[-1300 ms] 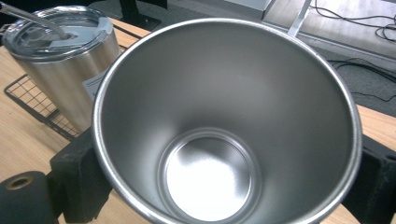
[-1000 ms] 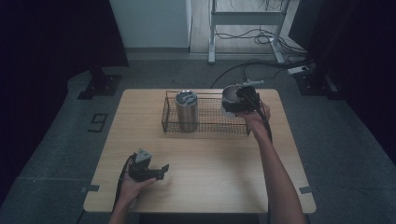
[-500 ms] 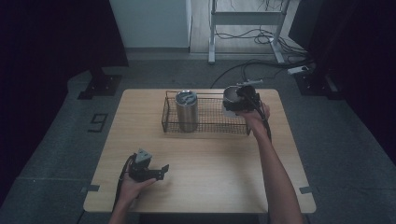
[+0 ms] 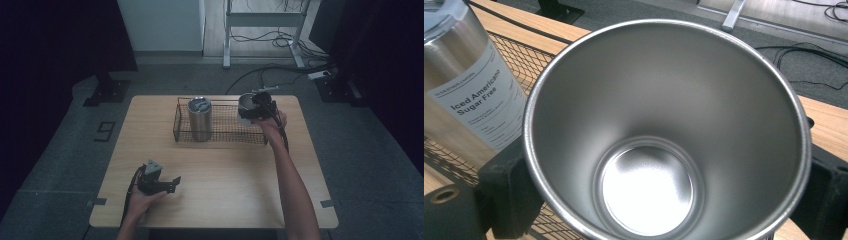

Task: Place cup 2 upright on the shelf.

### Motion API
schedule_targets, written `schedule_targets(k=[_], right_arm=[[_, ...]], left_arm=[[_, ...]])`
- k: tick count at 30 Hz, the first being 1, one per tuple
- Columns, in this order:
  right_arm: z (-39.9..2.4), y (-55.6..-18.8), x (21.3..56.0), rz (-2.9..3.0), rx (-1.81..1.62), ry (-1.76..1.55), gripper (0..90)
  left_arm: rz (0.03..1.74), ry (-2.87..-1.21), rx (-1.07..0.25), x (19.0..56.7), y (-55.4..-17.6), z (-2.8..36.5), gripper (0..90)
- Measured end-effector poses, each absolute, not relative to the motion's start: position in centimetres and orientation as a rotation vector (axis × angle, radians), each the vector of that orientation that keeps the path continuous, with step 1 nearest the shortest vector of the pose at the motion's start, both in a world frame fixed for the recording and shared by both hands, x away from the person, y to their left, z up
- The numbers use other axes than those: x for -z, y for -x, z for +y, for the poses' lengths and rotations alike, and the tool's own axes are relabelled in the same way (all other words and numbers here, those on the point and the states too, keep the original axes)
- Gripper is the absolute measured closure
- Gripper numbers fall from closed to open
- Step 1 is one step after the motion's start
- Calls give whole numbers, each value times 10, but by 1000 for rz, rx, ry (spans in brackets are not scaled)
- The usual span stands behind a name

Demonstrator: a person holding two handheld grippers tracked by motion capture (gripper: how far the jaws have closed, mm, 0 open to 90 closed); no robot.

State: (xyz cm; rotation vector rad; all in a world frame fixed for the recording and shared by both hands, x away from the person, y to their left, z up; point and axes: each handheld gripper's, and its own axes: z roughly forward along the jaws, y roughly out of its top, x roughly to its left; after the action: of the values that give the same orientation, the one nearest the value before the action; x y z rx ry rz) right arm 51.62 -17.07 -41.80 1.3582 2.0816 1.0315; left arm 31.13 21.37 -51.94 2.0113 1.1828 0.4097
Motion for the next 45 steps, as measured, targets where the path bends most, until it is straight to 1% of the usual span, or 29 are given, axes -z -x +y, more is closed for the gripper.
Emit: schedule_targets(k=[30,45], right_arm=[[-161,-533,451,2123,-938,-1418,74],[-155,-538,463,2147,-914,-1424,74]], left_arm=[[1181,-2006,-407,519,-310,215,123],[1178,-2001,-409,518,-309,216,124]])
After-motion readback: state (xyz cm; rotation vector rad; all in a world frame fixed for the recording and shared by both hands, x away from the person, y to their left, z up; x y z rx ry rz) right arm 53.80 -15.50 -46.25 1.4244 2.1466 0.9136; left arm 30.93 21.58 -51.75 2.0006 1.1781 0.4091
